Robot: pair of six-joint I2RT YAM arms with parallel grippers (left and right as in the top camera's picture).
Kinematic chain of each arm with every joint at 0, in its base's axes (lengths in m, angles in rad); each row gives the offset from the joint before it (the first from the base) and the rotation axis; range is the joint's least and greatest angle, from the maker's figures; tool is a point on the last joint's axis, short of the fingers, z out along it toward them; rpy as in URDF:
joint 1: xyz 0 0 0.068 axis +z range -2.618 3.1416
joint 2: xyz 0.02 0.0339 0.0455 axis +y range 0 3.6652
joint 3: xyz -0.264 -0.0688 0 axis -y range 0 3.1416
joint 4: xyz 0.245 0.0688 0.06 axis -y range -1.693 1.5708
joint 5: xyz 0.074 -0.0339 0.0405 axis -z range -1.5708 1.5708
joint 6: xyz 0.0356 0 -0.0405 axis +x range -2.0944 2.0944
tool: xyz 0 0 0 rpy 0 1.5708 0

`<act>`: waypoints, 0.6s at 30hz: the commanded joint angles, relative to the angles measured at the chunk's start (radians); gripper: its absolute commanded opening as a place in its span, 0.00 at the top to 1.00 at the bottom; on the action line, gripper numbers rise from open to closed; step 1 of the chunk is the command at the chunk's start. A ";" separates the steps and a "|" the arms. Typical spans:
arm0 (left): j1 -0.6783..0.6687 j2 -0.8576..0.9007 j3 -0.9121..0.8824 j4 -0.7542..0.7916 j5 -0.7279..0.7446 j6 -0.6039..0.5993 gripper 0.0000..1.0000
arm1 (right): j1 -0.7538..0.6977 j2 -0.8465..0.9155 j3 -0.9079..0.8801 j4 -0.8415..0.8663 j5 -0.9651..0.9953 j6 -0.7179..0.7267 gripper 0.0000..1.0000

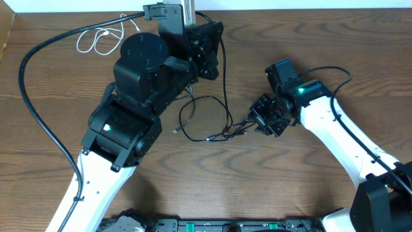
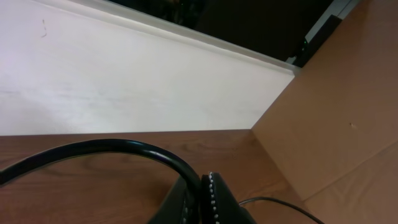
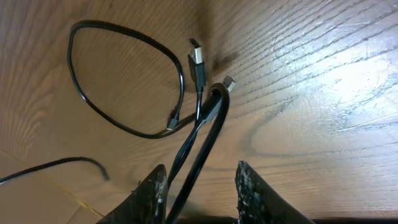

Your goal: Untangle cables

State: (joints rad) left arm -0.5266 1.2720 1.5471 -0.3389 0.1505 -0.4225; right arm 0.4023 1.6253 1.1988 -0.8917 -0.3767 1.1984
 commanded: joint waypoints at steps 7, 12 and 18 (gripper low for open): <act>0.002 0.000 0.013 0.007 -0.013 -0.002 0.93 | 0.008 -0.002 -0.004 0.008 0.008 0.021 0.89; 0.002 0.000 0.013 0.015 -0.013 -0.002 0.92 | 0.008 -0.002 -0.004 0.009 0.086 0.021 0.99; 0.002 -0.034 0.013 0.122 -0.012 -0.011 0.93 | 0.008 -0.002 -0.006 0.001 0.125 0.021 0.99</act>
State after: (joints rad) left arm -0.5266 1.2705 1.5471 -0.2466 0.1505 -0.4229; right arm 0.4046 1.6253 1.1988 -0.8867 -0.3008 1.2167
